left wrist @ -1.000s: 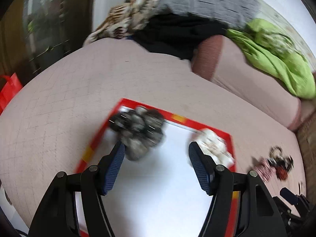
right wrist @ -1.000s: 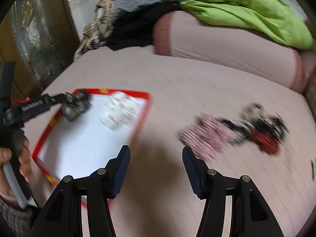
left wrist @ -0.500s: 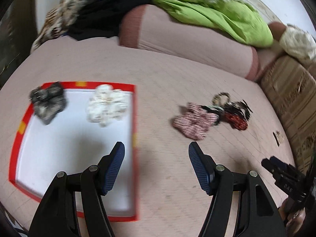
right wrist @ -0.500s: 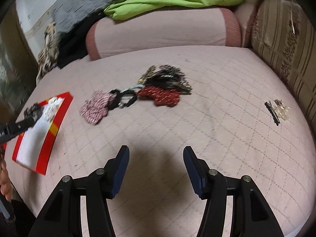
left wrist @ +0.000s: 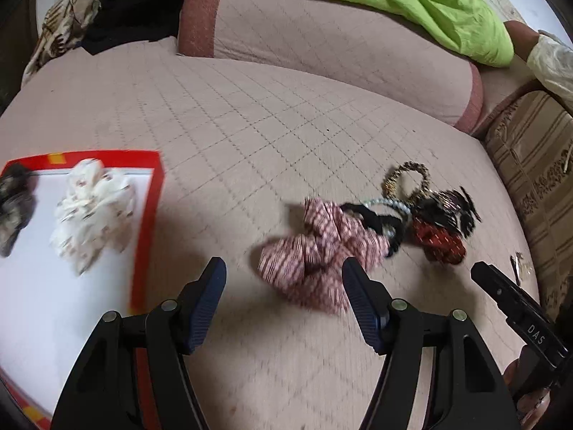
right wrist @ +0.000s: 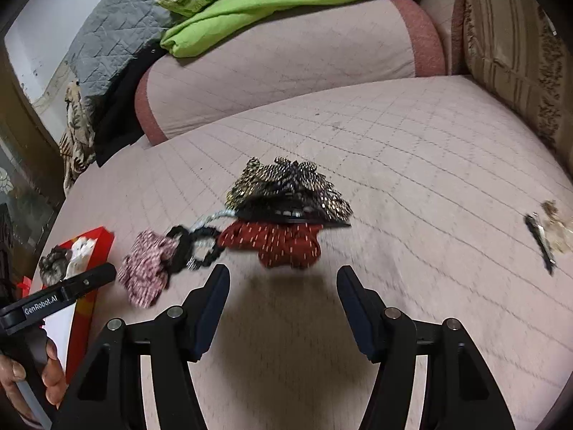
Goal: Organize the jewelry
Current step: 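Grasp plaid scrunchie with left tool while right tool grasps red polka-dot scrunchie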
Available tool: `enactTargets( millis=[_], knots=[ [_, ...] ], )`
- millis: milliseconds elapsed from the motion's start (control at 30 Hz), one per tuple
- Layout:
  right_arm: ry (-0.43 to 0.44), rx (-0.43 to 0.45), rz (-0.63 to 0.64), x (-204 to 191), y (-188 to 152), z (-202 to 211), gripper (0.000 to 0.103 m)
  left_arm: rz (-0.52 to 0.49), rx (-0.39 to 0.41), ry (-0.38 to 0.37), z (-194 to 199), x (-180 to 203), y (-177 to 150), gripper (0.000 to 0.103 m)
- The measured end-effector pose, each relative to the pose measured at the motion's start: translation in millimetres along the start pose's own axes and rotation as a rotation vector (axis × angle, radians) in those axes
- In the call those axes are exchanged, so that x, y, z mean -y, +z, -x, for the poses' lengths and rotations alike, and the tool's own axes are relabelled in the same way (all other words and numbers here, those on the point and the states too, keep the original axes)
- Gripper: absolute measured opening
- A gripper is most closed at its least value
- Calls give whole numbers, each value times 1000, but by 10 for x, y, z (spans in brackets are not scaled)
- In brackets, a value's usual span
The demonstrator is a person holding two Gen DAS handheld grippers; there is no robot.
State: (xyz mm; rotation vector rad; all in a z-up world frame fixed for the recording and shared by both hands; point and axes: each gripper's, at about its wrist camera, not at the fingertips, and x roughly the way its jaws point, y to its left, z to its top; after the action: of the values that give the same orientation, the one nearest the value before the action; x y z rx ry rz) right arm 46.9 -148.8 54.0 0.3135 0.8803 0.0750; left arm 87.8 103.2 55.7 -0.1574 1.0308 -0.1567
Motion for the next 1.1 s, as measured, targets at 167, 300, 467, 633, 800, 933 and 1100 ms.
enactTargets(
  millis=[167, 300, 467, 633, 800, 933, 1100],
  knots=[
    [14, -26, -33, 62, 114, -292, 67, -15, -35, -24, -297, 40, 83, 66],
    [22, -37, -47, 81, 117, -416, 47, -25, -47, -31, -394, 74, 46, 66],
    [40, -66, -62, 88, 70, -426, 11, -50, -78, -27, -383, 144, 2, 15],
    [74, -68, -72, 44, -28, -219, 9, -24, -86, -62, -159, 157, -111, 11],
    [77, -58, -44, -51, -199, 94, 8, -6, -57, -94, 249, 157, -284, 11],
    [73, -50, -8, -147, -354, 335, 8, -2, -20, -99, 605, 133, -456, 11],
    [100, -53, 8, -222, -645, 685, 8, -14, 31, -92, 966, 130, -709, 11]
  ],
)
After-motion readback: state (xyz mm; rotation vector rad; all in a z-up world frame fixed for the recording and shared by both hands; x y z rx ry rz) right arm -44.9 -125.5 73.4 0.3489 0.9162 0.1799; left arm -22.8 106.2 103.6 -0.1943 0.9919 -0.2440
